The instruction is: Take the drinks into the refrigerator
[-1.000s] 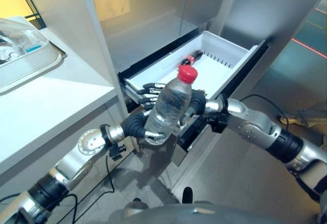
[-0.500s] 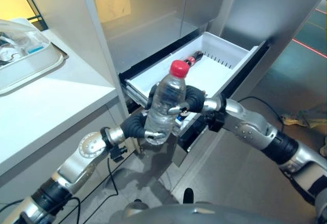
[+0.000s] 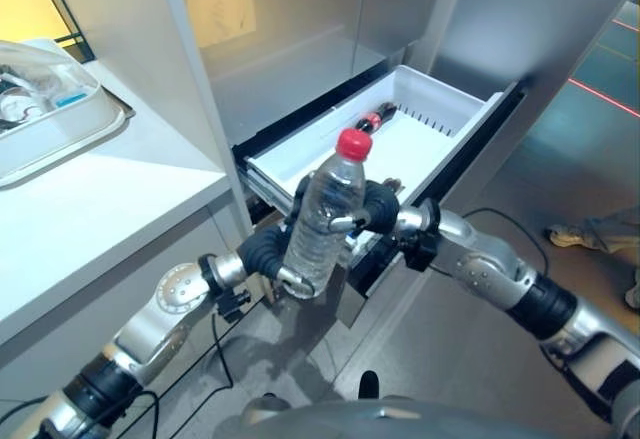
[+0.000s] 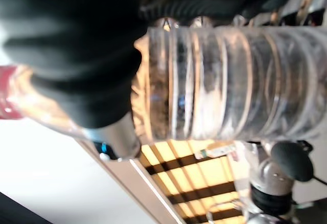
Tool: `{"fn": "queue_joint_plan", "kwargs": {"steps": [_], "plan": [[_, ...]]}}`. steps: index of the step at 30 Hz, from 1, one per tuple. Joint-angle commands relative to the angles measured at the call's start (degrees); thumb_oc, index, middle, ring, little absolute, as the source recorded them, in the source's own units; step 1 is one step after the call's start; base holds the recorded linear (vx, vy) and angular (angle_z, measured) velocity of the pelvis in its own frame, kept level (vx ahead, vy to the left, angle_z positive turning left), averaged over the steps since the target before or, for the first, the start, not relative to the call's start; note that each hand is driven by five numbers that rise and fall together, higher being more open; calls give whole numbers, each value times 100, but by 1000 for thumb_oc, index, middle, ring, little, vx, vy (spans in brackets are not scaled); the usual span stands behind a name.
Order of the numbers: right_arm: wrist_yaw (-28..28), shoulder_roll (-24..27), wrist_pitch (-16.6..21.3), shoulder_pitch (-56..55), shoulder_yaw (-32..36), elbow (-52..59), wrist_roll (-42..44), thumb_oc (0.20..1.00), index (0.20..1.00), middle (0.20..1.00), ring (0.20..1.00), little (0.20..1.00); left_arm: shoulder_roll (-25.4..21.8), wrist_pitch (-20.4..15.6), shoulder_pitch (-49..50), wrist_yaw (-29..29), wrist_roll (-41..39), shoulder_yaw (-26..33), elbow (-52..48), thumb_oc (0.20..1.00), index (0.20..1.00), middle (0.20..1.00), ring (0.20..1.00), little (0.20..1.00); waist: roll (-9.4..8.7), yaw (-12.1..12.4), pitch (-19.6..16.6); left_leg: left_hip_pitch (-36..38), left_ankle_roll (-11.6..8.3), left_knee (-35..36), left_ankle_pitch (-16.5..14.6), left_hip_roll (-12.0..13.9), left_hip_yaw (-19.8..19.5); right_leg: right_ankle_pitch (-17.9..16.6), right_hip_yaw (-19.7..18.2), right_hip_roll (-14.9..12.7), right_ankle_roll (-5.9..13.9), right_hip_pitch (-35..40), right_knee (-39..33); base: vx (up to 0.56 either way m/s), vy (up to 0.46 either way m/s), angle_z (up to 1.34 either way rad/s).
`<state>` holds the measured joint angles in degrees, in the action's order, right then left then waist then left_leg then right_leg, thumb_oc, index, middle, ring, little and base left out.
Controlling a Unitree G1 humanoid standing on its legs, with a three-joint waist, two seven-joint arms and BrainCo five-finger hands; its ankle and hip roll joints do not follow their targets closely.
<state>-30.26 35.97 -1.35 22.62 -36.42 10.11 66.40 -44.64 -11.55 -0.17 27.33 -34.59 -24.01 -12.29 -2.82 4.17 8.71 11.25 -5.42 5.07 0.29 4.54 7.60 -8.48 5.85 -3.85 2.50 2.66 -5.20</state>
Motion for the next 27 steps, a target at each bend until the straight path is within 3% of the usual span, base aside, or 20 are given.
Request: {"fn": "queue_joint_plan", "kwargs": {"steps": [1, 7, 14, 20, 27], "plan": [[73, -218, 739, -44, 1041, 308, 290, 200, 200, 200, 200, 200, 253, -201, -65, -32, -590, 550, -186, 1000, 1000, 1000, 1000, 1000, 24, 113, -33, -113, 356, -7, -358, -181, -477, 834, 353, -88, 296, 251, 778, 0, 0, 0], [448, -413, 1100, -235, 1924, -301, 295, 200, 200, 200, 200, 200, 376, -97, 358, 30, -706, 750, -116, 1000, 1000, 1000, 1000, 1000, -4, 130, -52, -120, 359, -7, -363, -186, -479, 809, 367, -88, 306, 279, 741, 0, 0, 0], [1057, -33, 1539, 423, 2557, -1367, 165, 200, 200, 200, 200, 200, 281, -8, 752, 62, -987, 918, -224, 1000, 1000, 1000, 1000, 1000, -54, 217, -67, -131, 363, -7, -368, -183, -479, 791, 347, -74, 310, 281, 715, 0, 0, 0], [1525, 367, 1738, 1433, 2482, -2477, 80, 200, 200, 200, 200, 200, 107, -50, 774, 31, -1014, 909, -235, 1000, 1000, 1000, 1000, 1000, -91, 282, -34, -149, 360, -7, -362, -183, -466, 772, 318, -55, 317, 242, 723, 0, 0, 0], [1854, 804, 1702, 3415, 1614, -3863, -195, 200, 200, 200, 200, 200, -224, -33, 495, 74, -1093, 572, -377, 1000, 1000, 1000, 1000, 1000, -113, 368, 64, -210, 348, -7, -323, -172, -418, 750, 276, -20, 310, 119, 762, 0, 0, 0]]}}
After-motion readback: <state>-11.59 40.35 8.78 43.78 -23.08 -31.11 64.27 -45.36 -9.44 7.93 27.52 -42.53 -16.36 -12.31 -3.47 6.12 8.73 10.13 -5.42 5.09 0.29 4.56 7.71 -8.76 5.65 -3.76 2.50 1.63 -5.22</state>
